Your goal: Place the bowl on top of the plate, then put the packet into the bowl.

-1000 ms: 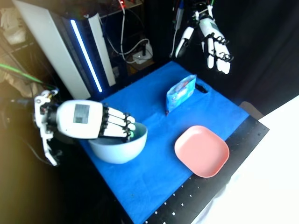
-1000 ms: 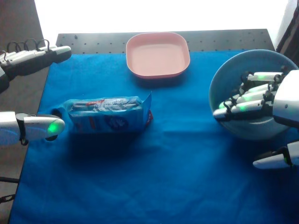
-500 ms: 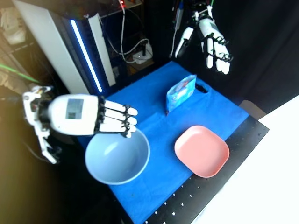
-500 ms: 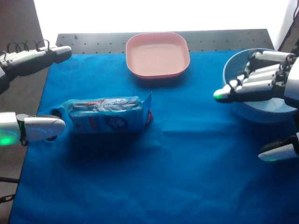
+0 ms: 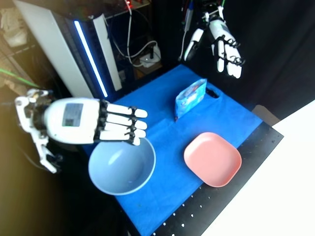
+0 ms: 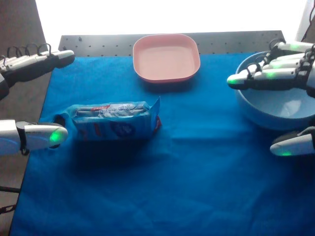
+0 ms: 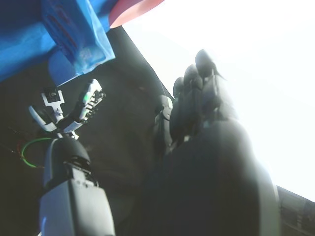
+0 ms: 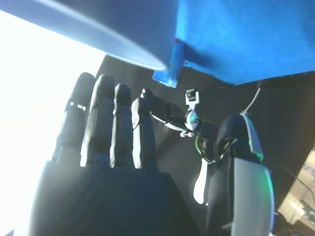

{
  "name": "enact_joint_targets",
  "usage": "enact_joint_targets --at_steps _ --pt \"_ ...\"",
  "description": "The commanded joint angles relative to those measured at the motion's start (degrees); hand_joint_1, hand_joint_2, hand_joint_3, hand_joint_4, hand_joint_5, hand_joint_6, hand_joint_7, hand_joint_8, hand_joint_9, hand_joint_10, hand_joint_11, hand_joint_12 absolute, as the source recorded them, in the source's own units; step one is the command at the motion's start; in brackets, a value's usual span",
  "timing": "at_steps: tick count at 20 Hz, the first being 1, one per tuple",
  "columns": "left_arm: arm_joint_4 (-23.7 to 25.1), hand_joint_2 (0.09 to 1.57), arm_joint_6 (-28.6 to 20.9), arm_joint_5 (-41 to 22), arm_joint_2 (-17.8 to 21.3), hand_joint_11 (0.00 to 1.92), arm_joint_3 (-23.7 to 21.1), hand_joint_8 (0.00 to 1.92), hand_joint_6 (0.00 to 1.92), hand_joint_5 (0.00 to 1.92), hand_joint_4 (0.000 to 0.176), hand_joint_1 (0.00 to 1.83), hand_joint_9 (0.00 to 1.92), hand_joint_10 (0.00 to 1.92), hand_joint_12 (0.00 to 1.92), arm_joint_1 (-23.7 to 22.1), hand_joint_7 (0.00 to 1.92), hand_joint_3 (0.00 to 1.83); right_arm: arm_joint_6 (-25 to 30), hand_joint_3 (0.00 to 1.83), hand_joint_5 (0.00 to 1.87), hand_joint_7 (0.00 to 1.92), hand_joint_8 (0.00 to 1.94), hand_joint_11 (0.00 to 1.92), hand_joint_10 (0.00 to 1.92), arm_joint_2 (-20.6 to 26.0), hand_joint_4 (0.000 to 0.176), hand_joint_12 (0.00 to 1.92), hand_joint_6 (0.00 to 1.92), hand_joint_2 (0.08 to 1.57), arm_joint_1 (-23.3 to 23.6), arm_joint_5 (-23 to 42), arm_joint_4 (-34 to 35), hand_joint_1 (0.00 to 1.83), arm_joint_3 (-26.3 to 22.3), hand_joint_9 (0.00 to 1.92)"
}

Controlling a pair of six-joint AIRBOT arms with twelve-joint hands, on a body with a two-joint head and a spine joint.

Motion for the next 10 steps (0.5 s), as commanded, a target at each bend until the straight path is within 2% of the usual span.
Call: enact_joint_targets --at_steps 1,2,3,4,5,6,7,8,9,10 --pt "-1.1 0.95 -0.3 -7.2 -0.2 0.0 0.2 0.0 0.0 0.21 0.124 0.58 0.13 0.0 0.41 -0.2 0.15 0.0 -0.2 0.0 0.34 0.39 0.0 0.12 0.0 0.2 0.075 0.9 0.0 0.93 1.1 6.7 3.0 0.5 -0.1 0.42" --pt "-1.1 0.95 -0.3 -7.2 -0.2 0.0 0.2 0.0 0.0 0.21 0.127 0.6 0.13 0.0 0.39 -0.2 0.15 0.0 -0.8 0.01 0.33 0.35 0.0 0.1 0.0 0.3 0.061 0.87 0.0 0.96 1.1 6.7 3.6 0.52 -0.1 0.38" --pt "-1.1 0.95 -0.3 -7.3 -0.2 0.0 0.2 0.0 0.0 0.2 0.133 0.6 0.12 0.0 0.38 -0.2 0.14 0.0 -1.7 0.01 0.33 0.33 0.0 0.08 0.0 0.4 0.067 0.86 0.0 0.96 1.1 6.7 4.6 0.55 -0.1 0.35" --pt "-1.1 0.96 -0.4 -7.4 -0.2 0.0 0.1 0.0 0.0 0.21 0.127 0.6 0.12 0.0 0.4 -0.2 0.14 0.0 -3.0 0.0 0.29 0.32 0.0 0.02 0.0 0.7 0.091 0.92 0.0 0.93 1.0 6.7 5.8 0.59 -0.1 0.34" --pt "-1.1 0.96 -0.4 -7.4 -0.2 0.0 0.1 0.0 0.0 0.2 0.129 0.61 0.13 0.0 0.45 -0.2 0.14 0.0 -3.1 0.0 0.3 0.35 0.01 0.0 0.01 0.7 0.058 0.89 0.0 0.88 1.0 6.7 6.1 0.68 -0.1 0.37" --pt "-1.1 0.95 -0.4 -7.4 -0.3 0.0 0.1 0.0 0.0 0.2 0.139 0.6 0.13 0.0 0.45 -0.2 0.14 0.0 -4.2 0.0 0.3 0.38 0.01 0.0 0.02 0.9 0.054 0.86 0.0 0.86 0.6 6.7 7.4 0.67 -0.1 0.42" --pt "-1.1 0.95 -0.4 -7.4 -0.3 0.0 0.1 0.0 0.0 0.2 0.142 0.61 0.12 0.0 0.41 -0.2 0.14 0.0 -4.8 0.0 0.26 0.36 0.0 0.0 0.01 0.9 0.078 0.73 0.01 0.84 0.2 6.7 8.2 0.66 -0.1 0.42" --pt "-1.1 0.95 -0.4 -7.4 -0.3 0.0 0.1 0.0 0.0 0.2 0.135 0.61 0.13 0.0 0.44 -0.2 0.14 0.0 -5.6 0.0 0.26 0.36 0.0 0.0 0.0 1.0 0.097 0.64 0.0 0.82 -0.2 6.5 8.9 0.68 -0.1 0.41" --pt "-1.1 0.95 -0.4 -7.4 -0.3 0.0 0.1 0.0 0.0 0.2 0.135 0.61 0.13 0.0 0.44 -0.2 0.14 0.0 -5.8 0.0 0.26 0.36 0.0 0.0 0.0 1.0 0.097 0.64 0.0 0.82 -0.4 6.3 9.3 0.68 0.0 0.41" --pt "-1.1 0.95 -0.4 -7.4 -0.3 0.0 0.1 0.0 0.0 0.2 0.14 0.59 0.12 0.0 0.45 -0.2 0.13 0.0 -6.2 0.0 0.28 0.36 0.01 0.0 0.01 0.9 0.086 0.48 0.0 0.83 -0.8 5.7 10.0 0.69 0.1 0.4"
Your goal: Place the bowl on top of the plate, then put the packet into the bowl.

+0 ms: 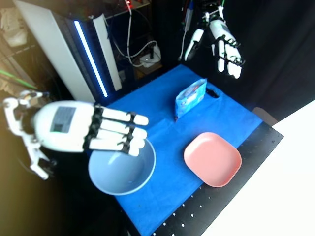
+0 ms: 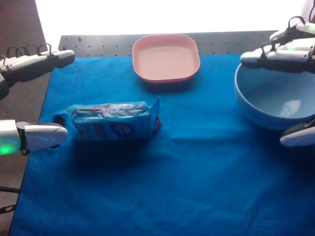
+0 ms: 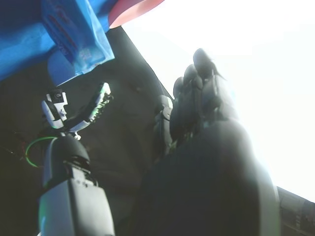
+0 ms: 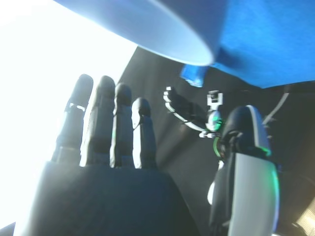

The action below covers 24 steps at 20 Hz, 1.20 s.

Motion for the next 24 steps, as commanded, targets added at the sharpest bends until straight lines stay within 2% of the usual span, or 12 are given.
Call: enact_joint_targets --at_steps 1,2,3,5,8,11,14,16,18,21,23,24 --pt "-1.1 0.95 -0.4 -7.3 -0.3 0.0 0.1 0.0 0.0 0.2 0.134 0.6 0.12 0.0 0.41 -0.1 0.13 0.0 -0.1 0.0 0.29 0.37 0.0 0.0 0.0 0.1 0.08 0.49 0.0 0.84 0.2 5.4 2.5 0.68 0.3 0.4" --pt "-1.1 0.95 -0.4 -7.3 -0.3 0.0 0.1 0.0 0.0 0.2 0.136 0.61 0.12 0.0 0.4 -0.1 0.13 0.0 -0.1 0.0 0.27 0.35 0.0 0.0 0.0 -0.1 0.076 0.63 0.0 0.86 0.0 4.8 2.6 0.7 0.4 0.38" --pt "-1.1 0.95 -0.4 -7.3 -0.4 0.0 0.1 0.0 0.0 0.2 0.138 0.61 0.12 0.0 0.4 -0.1 0.13 0.0 -0.2 0.0 0.26 0.31 0.0 0.04 0.0 -0.4 0.09 0.84 0.0 0.9 -0.2 3.9 2.7 0.64 0.6 0.37" --pt "-1.1 0.95 -0.4 -7.4 -0.4 0.0 0.1 0.0 0.0 0.2 0.139 0.59 0.13 0.0 0.45 -0.1 0.13 0.0 -0.4 0.0 0.28 0.32 0.0 0.22 0.0 -1.2 0.125 0.83 0.0 0.91 -0.7 1.8 2.7 0.59 1.3 0.39" --pt "-1.1 0.94 -0.4 -7.4 -0.4 0.0 0.1 0.0 0.0 0.2 0.138 0.6 0.13 0.0 0.46 -0.1 0.13 0.0 -0.4 0.0 0.22 0.21 0.0 0.01 0.0 -2.2 0.139 0.73 0.0 0.9 -1.7 -0.6 3.1 0.59 2.2 0.24" --pt "-1.1 0.94 -0.4 -7.4 -0.4 0.0 0.1 0.0 0.0 0.2 0.134 0.61 0.14 0.0 0.5 -0.1 0.13 0.0 -0.4 0.0 0.15 0.11 0.0 0.0 0.01 -2.5 0.158 0.16 0.0 0.9 -2.4 -2.1 3.3 0.57 2.6 0.08" --pt "-1.2 0.95 -0.4 -7.4 -0.6 0.0 0.2 0.0 0.0 0.22 0.123 0.62 0.14 0.0 0.49 -0.1 0.13 0.0 -0.5 0.01 0.1 0.05 0.0 0.0 0.0 -3.1 0.151 0.0 0.0 0.93 -2.9 -3.6 3.3 0.53 3.3 0.02" --pt "-1.2 0.95 -0.4 -7.5 -0.7 0.0 0.2 0.0 0.0 0.2 0.129 0.58 0.14 0.0 0.5 0.0 0.13 0.0 -0.5 0.0 0.11 0.05 0.0 0.07 0.01 -3.7 0.137 0.03 0.01 0.93 -3.2 -4.5 3.4 0.51 3.9 0.04" --pt "-1.3 0.96 -0.4 -7.5 -0.7 0.0 0.2 0.0 0.0 0.2 0.12 0.58 0.14 0.0 0.47 0.0 0.14 0.0 -0.5 0.0 0.12 0.06 0.0 0.17 0.02 -4.2 0.125 0.08 0.01 0.93 -3.4 -5.1 3.5 0.49 4.5 0.07" --pt "-1.3 0.96 -0.5 -7.5 -0.7 0.0 0.2 0.0 0.0 0.21 0.102 0.61 0.15 0.0 0.51 0.0 0.13 0.0 -0.6 0.0 0.19 0.15 0.01 0.19 0.01 -4.7 0.077 0.1 0.0 0.98 -3.5 -6.9 3.4 0.54 5.1 0.13" --pt "-1.3 0.96 -0.5 -7.5 -0.7 0.0 0.2 0.0 0.0 0.21 0.105 0.61 0.14 0.0 0.49 -0.1 0.12 0.0 -0.6 0.0 0.31 0.31 0.01 0.36 0.01 -5.2 0.038 0.19 0.01 1.02 -3.8 -7.5 3.4 0.5 5.5 0.34" --pt "-1.3 0.96 -0.5 -7.5 -0.7 0.0 0.2 0.0 0.0 0.21 0.1 0.61 0.14 0.0 0.48 -0.1 0.12 0.0 -0.6 0.0 0.41 0.41 0.01 0.43 0.02 -5.4 0.0 0.23 0.01 1.04 -3.8 -8.0 3.1 0.56 5.8 0.45"
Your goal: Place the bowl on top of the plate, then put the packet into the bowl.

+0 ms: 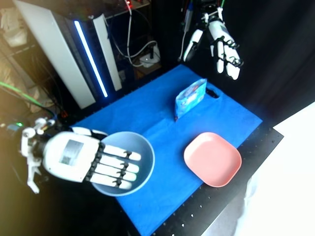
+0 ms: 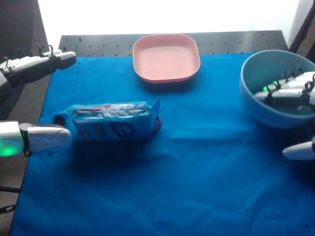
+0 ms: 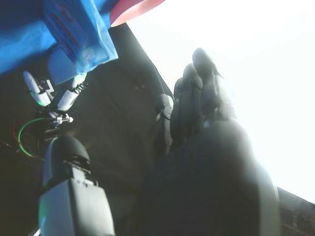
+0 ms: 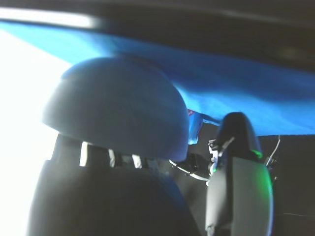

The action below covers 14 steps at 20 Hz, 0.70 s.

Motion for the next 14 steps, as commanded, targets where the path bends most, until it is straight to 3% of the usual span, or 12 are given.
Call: enact_joint_targets --at_steps 1,2,4,6,7,8,9,10,11,12,13,14 --pt "-1.0 0.96 -0.4 -7.2 0.0 0.0 0.2 0.0 0.0 0.21 0.104 0.61 0.13 0.0 0.46 -0.1 0.12 0.0 0.2 0.0 0.46 0.48 0.0 0.45 0.01 -0.1 0.0 0.29 0.0 1.08 0.4 4.2 1.2 0.6 0.4 0.53" --pt "-1.0 0.95 -0.4 -7.2 -0.1 0.0 0.2 0.0 0.0 0.2 0.107 0.62 0.14 0.0 0.45 -0.1 0.12 0.0 0.2 0.0 0.49 0.52 0.0 0.43 0.0 -0.3 0.0 0.42 0.0 1.09 0.4 3.6 0.8 0.68 0.6 0.57" --pt "-1.0 0.96 -0.4 -7.2 -0.2 0.0 0.2 0.0 0.0 0.2 0.109 0.59 0.15 0.0 0.51 -0.1 0.13 0.0 0.2 0.0 0.56 0.62 0.0 0.4 0.0 -0.6 0.0 0.69 0.0 1.28 0.4 3.0 0.1 0.93 0.8 0.67" --pt "-1.0 0.96 -0.5 -7.2 -0.3 0.0 0.2 0.0 0.0 0.2 0.104 0.56 0.15 0.0 0.51 -0.1 0.14 0.0 0.2 0.0 0.64 0.69 0.0 0.36 0.01 -0.9 0.0 0.91 0.01 1.38 0.4 3.0 -0.3 1.08 0.9 0.73" --pt "-1.1 0.96 -0.5 -7.2 -0.3 0.0 0.2 0.0 0.0 0.21 0.103 0.56 0.15 0.0 0.52 -0.1 0.14 0.0 0.2 0.0 0.75 0.74 0.02 0.36 1.33 -1.0 0.0 1.01 0.01 1.29 0.4 3.0 -0.4 1.48 1.0 0.56" --pt "-1.1 0.95 -0.5 -7.2 -0.4 0.0 0.2 0.0 0.0 0.21 0.105 0.56 0.15 0.0 0.52 -0.1 0.14 0.0 0.2 0.07 0.55 0.78 0.01 0.37 1.61 -1.0 0.0 1.06 1.31 1.31 0.4 3.0 -0.6 1.34 1.1 0.5" --pt "-1.1 0.95 -0.5 -7.2 -0.4 0.0 0.2 0.0 0.0 0.21 0.109 0.59 0.14 0.0 0.47 -0.1 0.14 0.0 0.2 0.02 0.68 0.58 1.15 0.39 1.7 -1.0 0.0 1.19 1.47 1.31 0.4 3.0 -0.7 1.3 1.1 0.52" --pt "-1.1 0.95 -0.5 -7.2 -0.4 0.0 0.2 0.0 0.0 0.21 0.098 0.59 0.15 0.0 0.5 -0.1 0.14 0.0 0.2 0.0 0.73 0.54 1.33 0.39 1.7 -1.1 0.0 1.24 1.5 1.31 0.6 3.0 -0.8 1.3 1.1 0.51" --pt "-1.1 0.95 -0.6 -7.2 -0.5 0.0 0.2 0.0 0.0 0.21 0.099 0.59 0.15 0.0 0.52 -0.1 0.14 0.0 0.2 0.0 0.77 0.6 1.29 0.4 1.64 -1.1 0.0 1.25 1.47 1.29 0.9 3.0 -1.0 1.31 1.1 0.54" --pt "-1.1 0.95 -0.6 -7.2 -0.6 0.0 0.3 0.0 0.0 0.21 0.114 0.59 0.15 0.0 0.52 -0.1 0.13 0.0 0.2 0.0 0.81 0.7 1.21 0.48 1.49 -1.2 0.0 1.17 1.45 1.24 1.2 3.0 -1.2 1.32 1.1 0.61" --pt "-1.1 0.95 -0.6 -7.2 -0.6 0.0 0.3 0.0 0.0 0.21 0.12 0.58 0.15 0.0 0.53 -0.1 0.13 0.0 0.2 0.0 0.8 0.74 1.25 0.5 1.42 -1.2 0.0 1.15 1.49 1.24 1.6 3.0 -1.7 1.33 1.1 0.64" --pt "-1.1 0.95 -0.6 -7.2 -0.6 0.0 0.3 0.0 0.0 0.2 0.12 0.59 0.15 0.0 0.52 -0.1 0.14 0.0 0.2 0.01 0.7 0.73 1.5 0.52 1.46 -1.2 0.0 1.3 1.45 1.25 1.7 3.0 -1.9 1.31 1.1 0.66"
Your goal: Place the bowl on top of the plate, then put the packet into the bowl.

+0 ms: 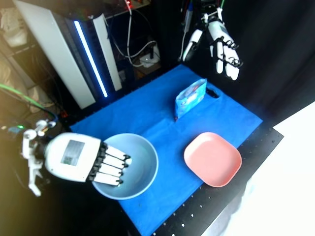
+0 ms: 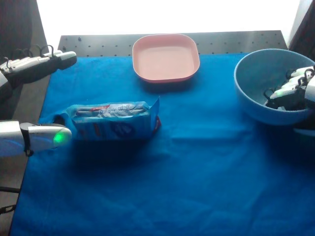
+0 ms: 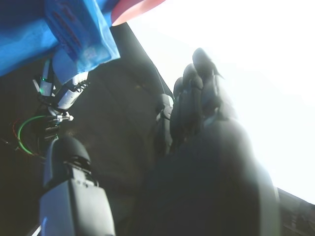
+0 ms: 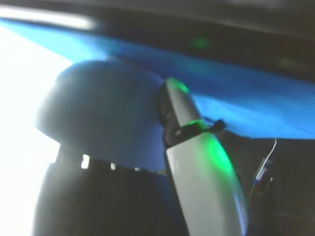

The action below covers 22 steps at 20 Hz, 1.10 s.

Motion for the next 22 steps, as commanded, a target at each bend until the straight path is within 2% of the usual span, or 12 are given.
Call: enact_joint_targets --at_steps 1,2,3,4,5,8,10,16,17,18,20,22 --pt "-0.9 0.95 -0.4 -7.2 -0.2 0.0 0.3 0.0 0.0 0.21 0.121 0.57 0.15 0.0 0.49 -0.1 0.15 0.0 0.1 0.08 0.42 0.55 1.84 0.5 1.8 -0.5 0.0 1.76 1.8 1.4 0.6 2.2 0.5 1.02 0.0 0.65" --pt "-0.9 0.95 -0.4 -7.2 -0.2 0.0 0.3 0.0 0.0 0.2 0.125 0.56 0.15 0.0 0.48 -0.1 0.15 0.0 0.1 0.08 0.41 0.45 1.92 0.63 1.9 -0.6 0.128 1.89 1.9 1.42 0.8 2.2 0.2 1.16 -0.1 0.72" --pt "-0.9 0.95 -0.4 -7.3 -0.2 0.0 0.3 0.0 0.0 0.2 0.124 0.58 0.14 0.0 0.48 -0.1 0.15 0.0 0.1 0.08 0.45 0.43 1.94 0.79 1.92 -0.6 0.166 1.91 1.92 1.43 1.3 2.2 -0.2 1.18 -0.2 0.86" --pt "-0.9 0.95 -0.4 -7.3 -0.2 0.0 0.3 0.0 0.0 0.2 0.12 0.59 0.14 0.0 0.46 0.0 0.14 0.0 0.1 0.5 0.45 0.57 1.94 0.91 1.92 -0.7 0.02 1.92 1.87 1.21 1.5 2.2 -0.3 1.04 -0.2 1.04" --pt "-0.9 0.95 -0.5 -7.3 -0.2 0.0 0.3 0.0 0.0 0.2 0.118 0.58 0.13 0.0 0.45 0.0 0.14 0.0 0.1 0.57 0.48 1.08 1.94 1.24 1.92 -0.8 0.0 1.92 1.91 1.2 1.9 2.2 -0.6 0.89 -0.2 1.31" --pt "-0.9 0.95 -0.5 -7.3 -0.3 0.0 0.3 0.0 0.0 0.21 0.117 0.57 0.14 0.0 0.46 0.0 0.15 0.0 0.1 0.22 0.42 1.35 1.94 1.57 1.92 -0.9 0.027 1.92 1.92 1.4 2.8 2.2 -1.4 0.68 -0.2 1.55" --pt "-0.9 0.95 -0.6 -7.4 -0.3 0.0 0.3 0.0 0.0 0.2 0.122 0.57 0.14 0.0 0.52 0.0 0.15 0.0 0.1 0.12 0.41 1.33 1.94 1.52 1.92 -0.9 0.001 1.92 1.92 1.45 3.5 2.2 -1.6 0.69 -0.2 1.52" --pt "-1.0 0.95 -0.7 -7.5 -0.6 0.0 0.3 0.0 0.0 0.2 0.125 0.59 0.14 0.0 0.54 0.0 0.14 0.0 0.1 0.05 0.41 1.33 1.94 1.52 1.92 -0.9 0.0 1.92 1.92 1.48 5.5 2.2 -3.2 0.78 -0.1 1.5" --pt "-1.0 0.95 -0.7 -7.5 -0.6 0.0 0.3 0.0 0.0 0.2 0.126 0.59 0.14 0.0 0.53 0.0 0.15 0.0 0.1 0.59 0.5 1.32 1.94 1.51 1.92 -0.9 0.0 1.92 1.92 1.18 5.8 2.2 -3.2 0.9 -0.1 1.49" --pt "-1.1 0.94 -0.7 -7.6 -0.6 0.0 0.3 0.0 0.0 0.2 0.126 0.61 0.13 0.0 0.53 0.1 0.14 0.0 0.1 0.75 0.54 1.32 1.94 1.52 1.92 -0.9 0.0 1.92 1.92 1.09 6.5 2.6 -3.4 0.92 -0.1 1.5" --pt "-1.1 0.94 -0.7 -7.6 -0.6 0.0 0.3 0.0 0.0 0.21 0.119 0.62 0.14 0.0 0.53 0.1 0.15 0.0 0.1 0.16 0.91 1.4 1.94 1.59 1.92 -1.0 0.0 1.92 1.92 1.44 8.0 3.2 -4.4 0.88 -0.2 1.56" --pt "-1.1 0.94 -0.8 -7.7 -0.6 0.0 0.3 0.0 0.0 0.2 0.135 0.62 0.13 0.0 0.49 0.1 0.13 0.0 0.1 0.07 0.96 1.42 1.94 1.61 1.92 -1.2 0.056 1.92 1.92 1.44 10.2 3.7 -5.9 1.03 -0.2 1.57"
